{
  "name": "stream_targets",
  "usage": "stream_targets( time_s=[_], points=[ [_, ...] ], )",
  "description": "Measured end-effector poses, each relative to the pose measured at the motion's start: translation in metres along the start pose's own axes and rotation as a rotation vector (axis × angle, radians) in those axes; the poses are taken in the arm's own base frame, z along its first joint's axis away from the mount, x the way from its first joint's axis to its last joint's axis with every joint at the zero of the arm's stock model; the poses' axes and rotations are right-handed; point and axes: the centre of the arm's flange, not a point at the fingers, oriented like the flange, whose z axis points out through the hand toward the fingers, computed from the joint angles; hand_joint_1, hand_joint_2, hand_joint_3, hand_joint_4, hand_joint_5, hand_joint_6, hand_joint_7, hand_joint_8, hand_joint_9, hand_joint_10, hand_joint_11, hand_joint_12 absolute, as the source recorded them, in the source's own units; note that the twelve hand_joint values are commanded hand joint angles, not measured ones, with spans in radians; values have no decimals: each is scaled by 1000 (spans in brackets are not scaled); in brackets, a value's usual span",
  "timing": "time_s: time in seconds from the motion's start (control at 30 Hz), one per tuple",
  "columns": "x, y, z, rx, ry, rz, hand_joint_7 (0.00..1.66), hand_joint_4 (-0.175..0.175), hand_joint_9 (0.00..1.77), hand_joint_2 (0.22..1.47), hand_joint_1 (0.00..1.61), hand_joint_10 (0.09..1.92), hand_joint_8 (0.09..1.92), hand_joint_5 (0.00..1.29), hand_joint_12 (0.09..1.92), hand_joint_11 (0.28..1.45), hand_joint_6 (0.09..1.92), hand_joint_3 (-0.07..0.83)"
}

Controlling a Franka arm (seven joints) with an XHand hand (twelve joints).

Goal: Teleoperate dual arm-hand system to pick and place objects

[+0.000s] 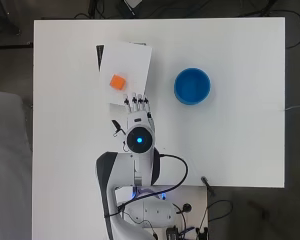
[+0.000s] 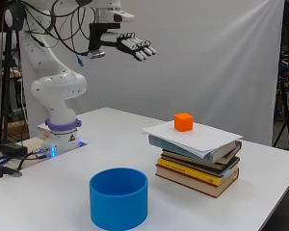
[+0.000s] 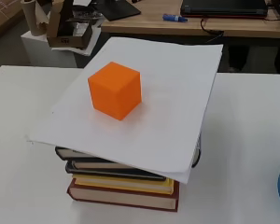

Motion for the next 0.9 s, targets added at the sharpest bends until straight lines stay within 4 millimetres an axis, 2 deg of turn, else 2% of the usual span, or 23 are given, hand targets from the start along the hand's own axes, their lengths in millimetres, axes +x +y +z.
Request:
stream_targets(
  time_s=[0.2, 0.3, 0.37, 0.43, 0.57, 0.63, 0.77, 0.9],
  points=[
    [-5, 72, -29, 25, 64, -147, 255, 74, 369, 1044, 82, 87, 87, 251, 87, 423, 87, -6],
    [-3, 93, -31, 36, 73, -157, 264, 68, 380, 1031, 107, 87, 87, 256, 87, 429, 87, -9],
    [0, 97, -27, 49, 85, -140, 271, 60, 392, 1022, 119, 87, 87, 235, 87, 435, 87, -11],
    [6, 100, -20, 60, 84, -105, 276, 52, 398, 982, 60, 87, 87, 220, 87, 445, 87, -23],
    [29, 111, 0, 72, 71, -43, 285, 30, 406, 924, 3, 87, 87, 215, 87, 455, 87, -11],
    [39, 114, 8, 56, 79, -31, 293, 45, 417, 941, 20, 87, 87, 222, 87, 462, 87, 2],
    [55, 119, 20, 50, 117, 7, 252, 70, 423, 916, 9, 87, 87, 134, 87, 482, 87, -8],
    [79, 119, 54, 115, 185, -14, 254, 78, 426, 886, 9, 87, 87, 127, 87, 491, 87, -15]
  ],
)
